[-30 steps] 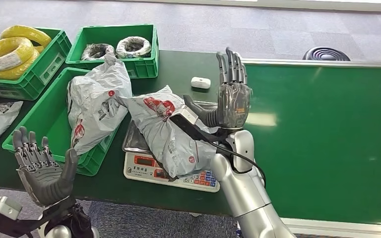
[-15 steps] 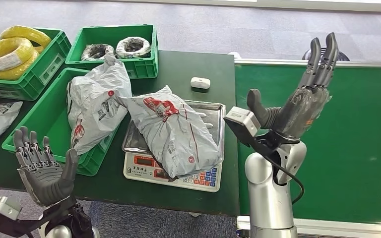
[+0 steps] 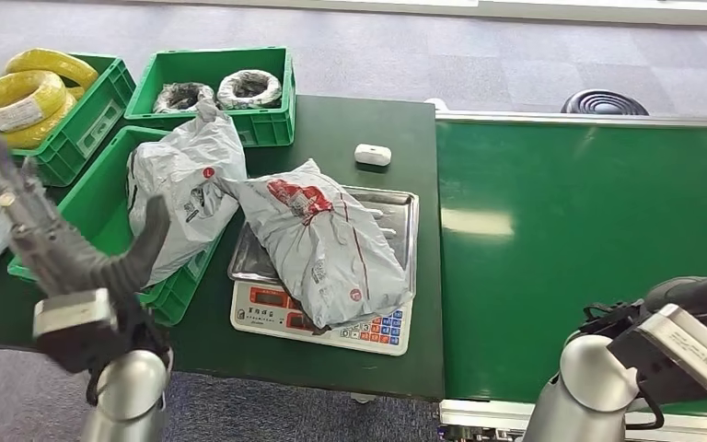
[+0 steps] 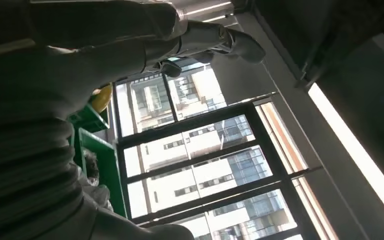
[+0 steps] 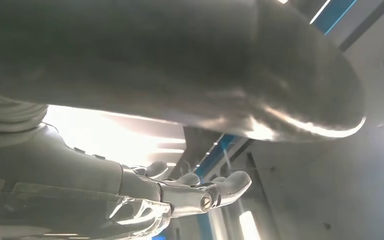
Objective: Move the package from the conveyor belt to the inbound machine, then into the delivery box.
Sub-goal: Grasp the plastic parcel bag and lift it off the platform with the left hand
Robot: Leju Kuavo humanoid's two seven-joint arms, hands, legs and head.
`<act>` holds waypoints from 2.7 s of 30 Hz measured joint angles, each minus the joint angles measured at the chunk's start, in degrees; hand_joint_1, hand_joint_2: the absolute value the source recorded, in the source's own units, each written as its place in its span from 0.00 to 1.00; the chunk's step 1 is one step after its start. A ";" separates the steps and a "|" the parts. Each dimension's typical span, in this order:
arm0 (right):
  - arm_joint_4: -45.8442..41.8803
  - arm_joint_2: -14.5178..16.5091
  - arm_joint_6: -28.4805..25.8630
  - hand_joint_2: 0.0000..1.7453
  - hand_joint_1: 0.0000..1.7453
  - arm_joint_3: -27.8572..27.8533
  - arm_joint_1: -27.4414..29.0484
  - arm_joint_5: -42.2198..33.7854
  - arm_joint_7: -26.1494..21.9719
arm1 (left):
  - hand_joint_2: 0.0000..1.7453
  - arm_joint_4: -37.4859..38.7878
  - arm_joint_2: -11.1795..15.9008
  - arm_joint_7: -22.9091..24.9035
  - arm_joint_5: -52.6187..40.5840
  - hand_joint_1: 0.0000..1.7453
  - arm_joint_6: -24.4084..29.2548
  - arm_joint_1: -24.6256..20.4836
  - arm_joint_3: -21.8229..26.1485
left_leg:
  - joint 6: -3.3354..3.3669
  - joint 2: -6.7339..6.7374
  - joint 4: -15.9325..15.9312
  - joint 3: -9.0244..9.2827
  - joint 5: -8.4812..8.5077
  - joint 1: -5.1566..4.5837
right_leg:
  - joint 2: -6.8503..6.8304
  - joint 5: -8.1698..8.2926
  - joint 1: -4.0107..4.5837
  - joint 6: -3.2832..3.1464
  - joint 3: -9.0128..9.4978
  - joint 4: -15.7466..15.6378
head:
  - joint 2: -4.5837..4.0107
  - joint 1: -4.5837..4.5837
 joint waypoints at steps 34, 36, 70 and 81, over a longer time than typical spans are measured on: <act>2.97 0.06 0.02 0.00 0.00 -1.86 4.17 -0.99 -0.33 | 1.00 74.22 -7.17 18.21 -51.56 0.00 -26.73 -35.50 -29.05 | 0.00 0.10 0.00 -0.07 0.08 -0.01 | 0.10 0.15 -0.02 0.02 -0.05 0.02 | 0.00 0.01; 2.98 0.06 0.02 0.00 0.00 -1.94 4.23 -1.30 -0.67 | 1.00 75.45 -7.35 17.66 -51.59 0.00 -28.38 -36.21 -29.63 | 0.00 0.10 0.00 -0.02 0.08 -0.01 | 0.10 0.15 -0.02 0.02 0.02 0.02 | 0.00 0.00; 2.98 0.06 0.02 0.00 0.00 -2.24 3.68 -2.95 -3.04 | 1.00 80.05 -7.57 12.52 -48.26 0.91 -37.90 -39.43 -31.84 | 0.00 0.09 -0.02 0.31 0.07 -0.01 | 0.11 0.14 0.00 0.01 0.33 0.02 | 0.00 0.00; 2.98 0.06 0.02 0.00 0.00 -2.95 3.74 -3.39 -3.34 | 1.00 79.72 -7.46 8.30 -41.83 0.93 -35.54 -40.04 -30.11 | 0.00 0.09 -0.02 0.27 0.07 -0.01 | 0.10 0.14 0.00 0.01 0.28 0.02 | 0.00 -0.01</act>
